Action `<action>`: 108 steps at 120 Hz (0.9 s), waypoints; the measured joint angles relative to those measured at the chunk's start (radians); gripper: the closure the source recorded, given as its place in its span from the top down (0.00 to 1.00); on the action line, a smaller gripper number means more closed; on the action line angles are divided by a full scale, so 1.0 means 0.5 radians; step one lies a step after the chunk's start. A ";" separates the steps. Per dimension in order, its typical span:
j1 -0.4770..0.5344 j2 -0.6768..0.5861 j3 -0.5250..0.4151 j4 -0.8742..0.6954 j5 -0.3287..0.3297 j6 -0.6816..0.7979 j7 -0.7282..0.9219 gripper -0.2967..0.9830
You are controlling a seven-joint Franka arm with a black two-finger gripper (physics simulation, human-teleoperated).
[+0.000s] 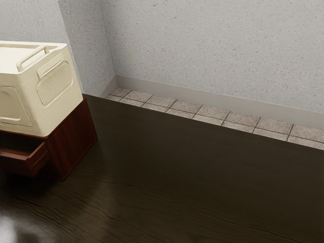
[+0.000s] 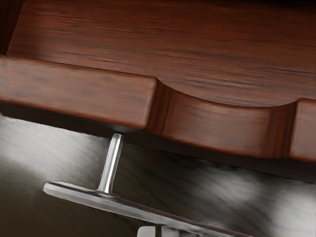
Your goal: Push the drawer handle with one arm to close the drawer
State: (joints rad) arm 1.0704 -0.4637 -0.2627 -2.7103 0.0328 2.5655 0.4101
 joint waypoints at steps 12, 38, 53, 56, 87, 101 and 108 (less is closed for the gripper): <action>0.000 0.052 -0.020 0.041 0.000 0.008 -0.002 0.15; -0.002 0.147 -0.054 0.120 -0.001 0.017 -0.006 0.15; -0.002 0.201 -0.060 0.177 0.001 0.020 -0.008 0.15; -0.002 0.214 -0.060 0.189 0.001 0.020 -0.009 0.15; -0.005 0.329 -0.099 0.311 0.006 0.022 -0.011 0.15; -0.006 0.390 -0.104 0.367 0.012 0.023 -0.012 0.15; -0.008 0.421 -0.106 0.396 0.014 0.023 -0.012 0.15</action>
State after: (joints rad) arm 1.0664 -0.2532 -0.3156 -2.5124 0.0397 2.5769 0.4043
